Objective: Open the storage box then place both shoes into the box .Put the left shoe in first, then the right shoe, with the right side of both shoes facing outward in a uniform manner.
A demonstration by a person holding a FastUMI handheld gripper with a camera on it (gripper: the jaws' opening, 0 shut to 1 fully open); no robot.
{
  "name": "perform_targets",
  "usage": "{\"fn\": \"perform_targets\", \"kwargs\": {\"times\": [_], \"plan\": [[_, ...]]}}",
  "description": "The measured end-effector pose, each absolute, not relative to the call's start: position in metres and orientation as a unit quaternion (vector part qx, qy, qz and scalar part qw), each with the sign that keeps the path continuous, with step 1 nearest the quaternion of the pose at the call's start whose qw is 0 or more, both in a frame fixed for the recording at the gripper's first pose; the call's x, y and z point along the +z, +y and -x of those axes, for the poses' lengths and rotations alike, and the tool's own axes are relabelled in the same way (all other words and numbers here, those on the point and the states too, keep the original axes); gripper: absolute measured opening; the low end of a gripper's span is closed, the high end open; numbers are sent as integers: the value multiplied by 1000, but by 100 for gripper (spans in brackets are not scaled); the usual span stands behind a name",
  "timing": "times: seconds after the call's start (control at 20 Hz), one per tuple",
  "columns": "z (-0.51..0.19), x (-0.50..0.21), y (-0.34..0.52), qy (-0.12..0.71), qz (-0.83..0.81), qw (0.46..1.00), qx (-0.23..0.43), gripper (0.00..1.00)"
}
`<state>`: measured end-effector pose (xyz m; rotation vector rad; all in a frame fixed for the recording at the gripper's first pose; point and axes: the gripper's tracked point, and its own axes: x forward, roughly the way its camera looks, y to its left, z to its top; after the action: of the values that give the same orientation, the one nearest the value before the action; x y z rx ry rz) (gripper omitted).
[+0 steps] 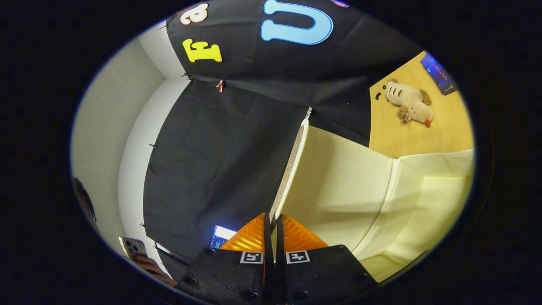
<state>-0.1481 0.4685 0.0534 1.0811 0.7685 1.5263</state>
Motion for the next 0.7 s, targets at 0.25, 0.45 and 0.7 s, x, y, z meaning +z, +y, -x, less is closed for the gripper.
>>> {"fn": "perform_targets", "kwargs": {"times": [0.25,0.45,0.7], "plan": [[154,55,507,330,-443,533,640,7],[156,50,522,339,-439,534,638,39],[151,38,529,343,-427,553,628,82]]}}
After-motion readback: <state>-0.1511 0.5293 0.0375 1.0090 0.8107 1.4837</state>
